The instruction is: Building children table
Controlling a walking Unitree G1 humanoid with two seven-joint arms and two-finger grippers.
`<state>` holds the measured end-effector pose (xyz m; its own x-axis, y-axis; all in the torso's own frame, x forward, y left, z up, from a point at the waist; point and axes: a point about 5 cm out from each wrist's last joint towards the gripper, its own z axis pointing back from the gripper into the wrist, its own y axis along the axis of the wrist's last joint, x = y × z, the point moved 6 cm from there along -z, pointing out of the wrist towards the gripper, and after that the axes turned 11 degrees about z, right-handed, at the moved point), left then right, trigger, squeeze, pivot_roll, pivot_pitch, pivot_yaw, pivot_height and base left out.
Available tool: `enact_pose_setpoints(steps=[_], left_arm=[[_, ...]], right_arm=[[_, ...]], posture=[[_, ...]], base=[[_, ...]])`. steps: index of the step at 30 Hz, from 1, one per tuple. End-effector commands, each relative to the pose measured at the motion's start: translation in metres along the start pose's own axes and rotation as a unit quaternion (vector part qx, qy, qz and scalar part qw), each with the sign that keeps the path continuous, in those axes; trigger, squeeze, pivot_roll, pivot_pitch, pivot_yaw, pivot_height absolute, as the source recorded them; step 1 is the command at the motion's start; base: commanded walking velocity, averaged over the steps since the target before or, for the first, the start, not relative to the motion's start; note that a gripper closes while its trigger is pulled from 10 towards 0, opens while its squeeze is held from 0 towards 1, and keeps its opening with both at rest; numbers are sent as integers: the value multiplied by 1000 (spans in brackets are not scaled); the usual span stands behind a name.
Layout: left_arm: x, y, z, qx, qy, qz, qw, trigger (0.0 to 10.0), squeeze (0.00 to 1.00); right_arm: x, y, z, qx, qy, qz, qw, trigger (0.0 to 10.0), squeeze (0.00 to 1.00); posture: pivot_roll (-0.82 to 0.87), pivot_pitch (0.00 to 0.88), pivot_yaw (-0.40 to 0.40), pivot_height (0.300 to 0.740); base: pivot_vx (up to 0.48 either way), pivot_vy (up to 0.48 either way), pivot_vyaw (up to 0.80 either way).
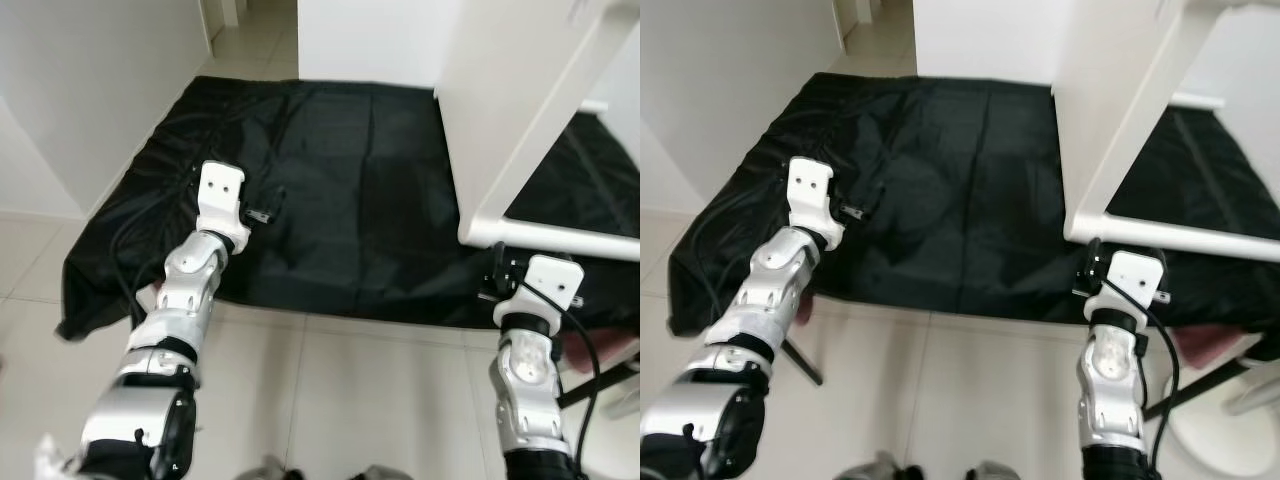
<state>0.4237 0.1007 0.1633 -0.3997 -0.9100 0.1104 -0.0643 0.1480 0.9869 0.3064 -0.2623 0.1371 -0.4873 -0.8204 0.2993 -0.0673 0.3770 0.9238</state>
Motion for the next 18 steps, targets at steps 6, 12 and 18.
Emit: enact_pose_setpoints(steps=[6,12,18], left_arm=[[-5,0,2,-1,8,-7,1000,10000,0],[-4,-1,4,2,9,-18,1000,10000,0],[-5,-2,7,3,7,-27,1000,10000,0]], right_arm=[[-3,4,0,8,3,2,1000,10000,0],[-2,3,3,9,4,-4,1000,10000,0],[1,3,7,9,0,8,1000,10000,0]], posture=[[14,0,36,740],[16,0,34,740],[22,0,28,740]], base=[[0,114,0],[0,0,0],[0,0,0]])
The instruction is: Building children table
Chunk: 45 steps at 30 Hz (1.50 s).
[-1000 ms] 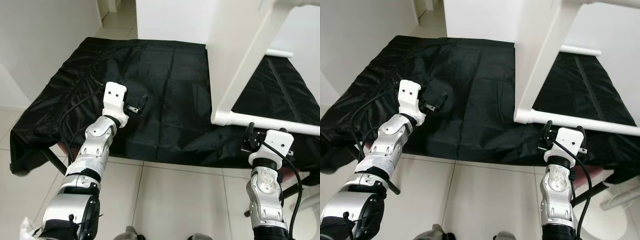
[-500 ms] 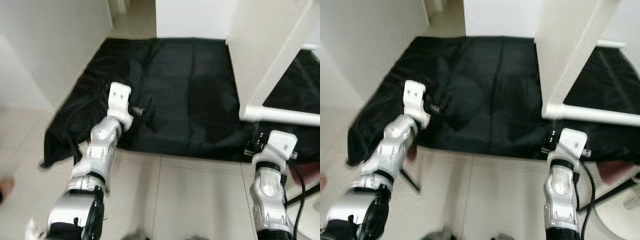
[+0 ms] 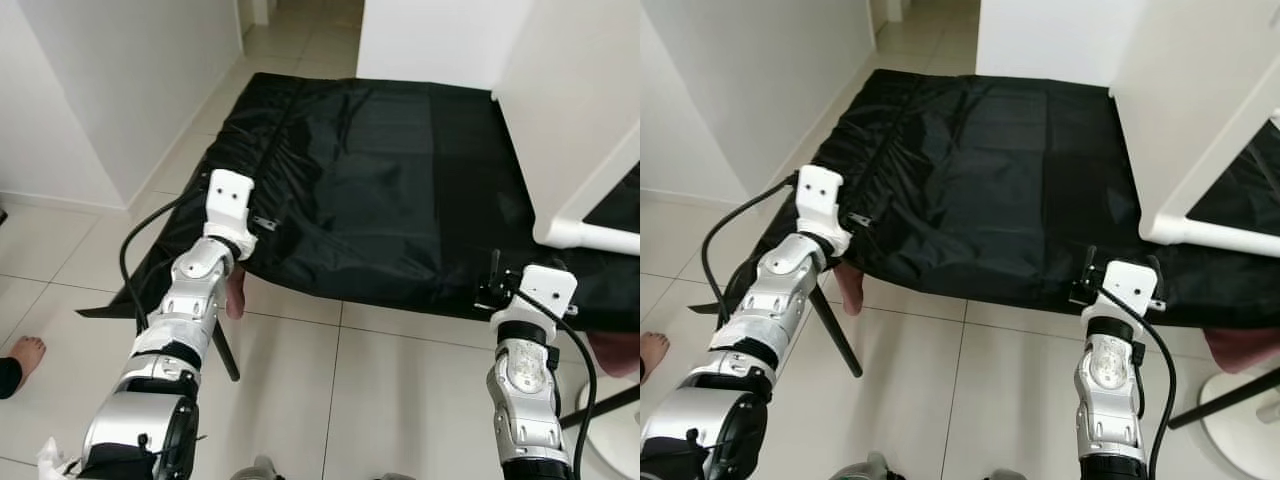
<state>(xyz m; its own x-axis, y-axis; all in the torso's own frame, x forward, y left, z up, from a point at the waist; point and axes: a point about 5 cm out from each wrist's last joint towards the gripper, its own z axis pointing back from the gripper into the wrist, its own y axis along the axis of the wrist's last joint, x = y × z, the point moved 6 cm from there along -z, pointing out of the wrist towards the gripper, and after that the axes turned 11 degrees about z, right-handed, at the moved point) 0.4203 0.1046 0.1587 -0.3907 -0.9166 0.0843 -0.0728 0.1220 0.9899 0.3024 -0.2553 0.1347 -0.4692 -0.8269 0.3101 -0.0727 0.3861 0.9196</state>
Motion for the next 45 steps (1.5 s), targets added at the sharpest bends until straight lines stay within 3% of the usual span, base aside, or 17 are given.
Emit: enact_pose_setpoints(steps=[1,15,23,28,30,32,35,37,45], left_arm=[[-2,1,3,4,3,-15,1000,10000,0],[-8,-1,19,2,-5,-25,1000,10000,0],[-9,7,21,9,-13,-27,1000,10000,0],[-8,10,22,12,-17,-30,999,10000,0],[-10,12,24,12,-15,-28,999,10000,0],[-12,12,25,13,-11,-27,999,10000,0],[-15,15,28,17,-3,-9,1000,10000,0],[-15,15,29,18,-5,-5,1000,10000,0],[-14,15,30,18,-5,-4,1000,10000,0]], right_arm=[[6,2,0,4,-11,4,1000,10000,0],[38,-13,20,-25,-61,36,997,10000,0],[41,-3,14,-8,-45,21,999,10000,0],[57,2,12,2,-69,32,997,10000,0],[69,-2,21,-7,-97,28,995,10000,0],[72,-4,25,-12,-106,19,994,10000,0],[66,-1,33,-8,-96,6,995,10000,0],[49,6,34,2,-66,-2,998,10000,0],[38,11,29,10,-45,-2,999,10000,0]], posture=[[22,0,28,740],[32,0,10,740],[33,11,-2,740],[34,25,-6,740],[33,31,-7,740],[33,35,-7,740],[31,39,-10,740],[29,40,-8,740],[32,35,-15,740]], base=[[0,0,0],[0,0,0],[0,0,0],[0,0,0],[0,0,0],[0,0,0],[0,0,0],[0,0,0],[154,0,0]])
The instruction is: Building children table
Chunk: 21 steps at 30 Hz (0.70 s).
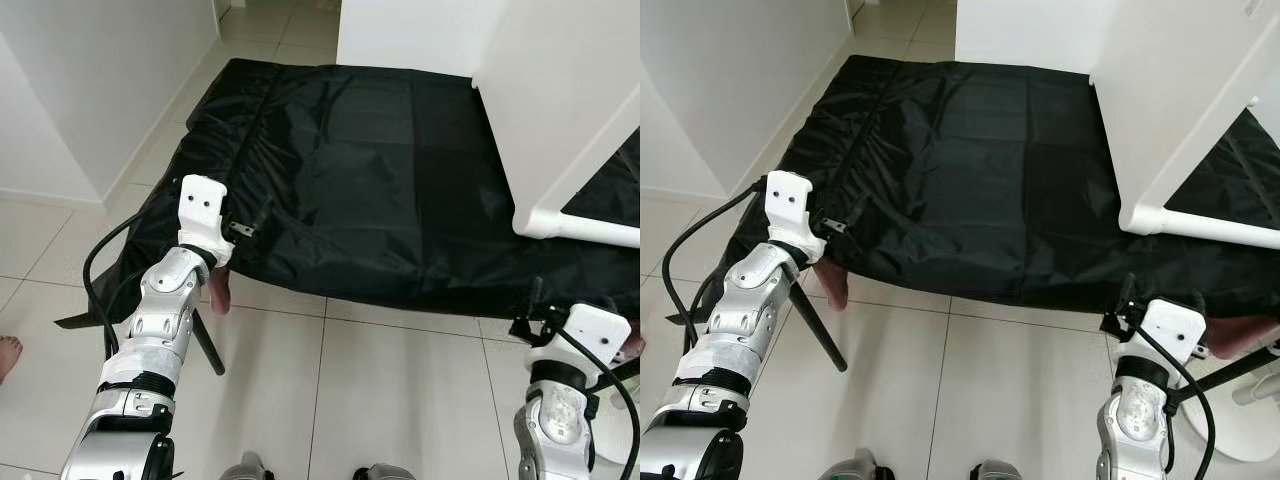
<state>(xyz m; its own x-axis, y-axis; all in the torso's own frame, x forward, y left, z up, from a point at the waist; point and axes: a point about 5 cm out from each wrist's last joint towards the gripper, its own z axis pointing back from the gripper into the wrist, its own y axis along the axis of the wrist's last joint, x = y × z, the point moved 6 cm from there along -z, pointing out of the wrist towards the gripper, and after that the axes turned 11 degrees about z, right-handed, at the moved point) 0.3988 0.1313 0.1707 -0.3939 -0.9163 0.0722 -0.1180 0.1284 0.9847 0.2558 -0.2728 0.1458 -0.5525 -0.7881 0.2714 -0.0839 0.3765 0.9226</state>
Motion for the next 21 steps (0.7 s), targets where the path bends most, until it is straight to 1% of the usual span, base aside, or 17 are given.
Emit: enact_pose_setpoints(steps=[1,14,18,19,21], left_arm=[[0,-1,2,-3,-1,5,1000,10000,0],[0,0,3,-1,-1,8,1000,10000,0],[0,-1,3,-4,3,8,1000,10000,0],[1,0,4,4,2,18,1000,10000,0],[1,0,4,4,2,18,1000,10000,0]], right_arm=[[-2,4,-3,9,8,8,1000,10000,0],[-4,4,-5,10,21,14,1000,10000,0],[-5,3,-5,10,24,15,1000,10000,0],[-5,3,-5,10,25,16,1000,10000,0],[-5,3,-5,10,25,16,1000,10000,0]], posture=[[32,35,-15,740],[36,20,-31,740],[36,20,-31,740],[36,20,-31,740],[36,20,-31,740]], base=[[307,0,0],[339,0,0],[259,0,0],[0,0,0],[0,0,0]])
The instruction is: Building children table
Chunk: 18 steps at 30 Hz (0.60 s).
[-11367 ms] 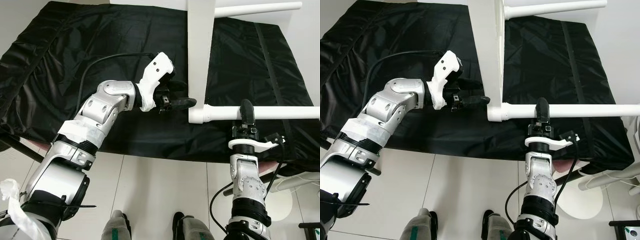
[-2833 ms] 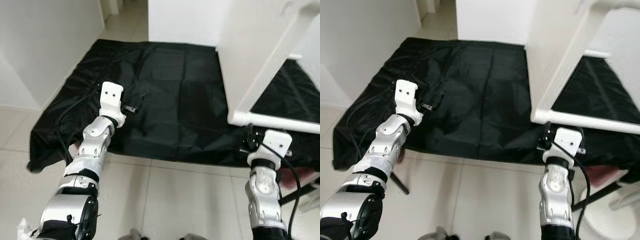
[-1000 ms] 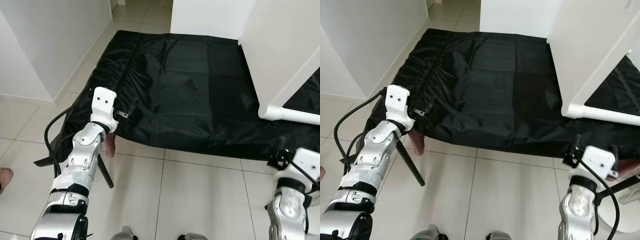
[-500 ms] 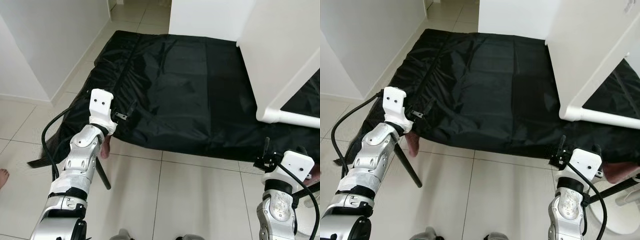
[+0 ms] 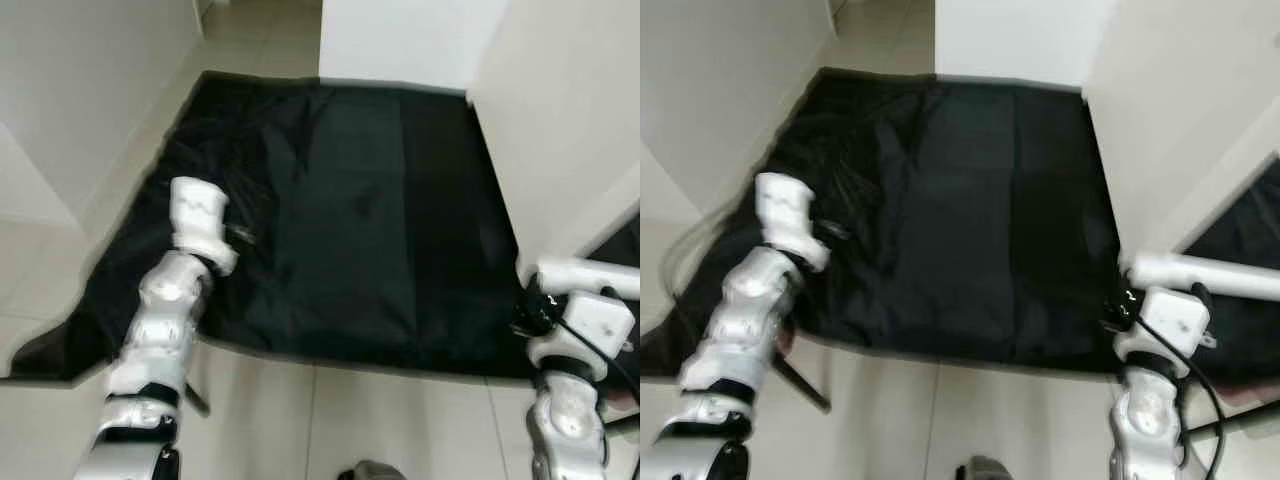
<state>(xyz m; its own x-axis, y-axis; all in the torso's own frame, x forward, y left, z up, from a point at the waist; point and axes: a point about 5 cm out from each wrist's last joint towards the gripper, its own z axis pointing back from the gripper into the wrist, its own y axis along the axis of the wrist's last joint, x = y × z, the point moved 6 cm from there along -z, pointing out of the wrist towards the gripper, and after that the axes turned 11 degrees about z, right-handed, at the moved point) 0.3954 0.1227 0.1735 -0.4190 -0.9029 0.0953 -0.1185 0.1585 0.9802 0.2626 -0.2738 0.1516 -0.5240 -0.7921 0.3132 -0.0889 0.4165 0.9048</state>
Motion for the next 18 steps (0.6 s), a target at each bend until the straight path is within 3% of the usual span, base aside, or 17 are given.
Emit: enact_pose_setpoints(steps=[1,14,18], left_arm=[[-8,0,5,5,13,12,1000,10000,0],[2,-8,12,-7,-17,-13,1000,10000,0],[18,-6,14,-6,-62,-28,998,10000,0]], right_arm=[[-4,-2,3,-4,7,-1,1000,10000,0],[-3,-11,10,-20,5,4,1000,10000,0],[5,-16,10,-33,-14,6,999,10000,0]], posture=[[36,20,-31,740],[32,28,-29,740],[29,37,-26,740]], base=[[0,0,0],[0,0,0],[0,0,0]])
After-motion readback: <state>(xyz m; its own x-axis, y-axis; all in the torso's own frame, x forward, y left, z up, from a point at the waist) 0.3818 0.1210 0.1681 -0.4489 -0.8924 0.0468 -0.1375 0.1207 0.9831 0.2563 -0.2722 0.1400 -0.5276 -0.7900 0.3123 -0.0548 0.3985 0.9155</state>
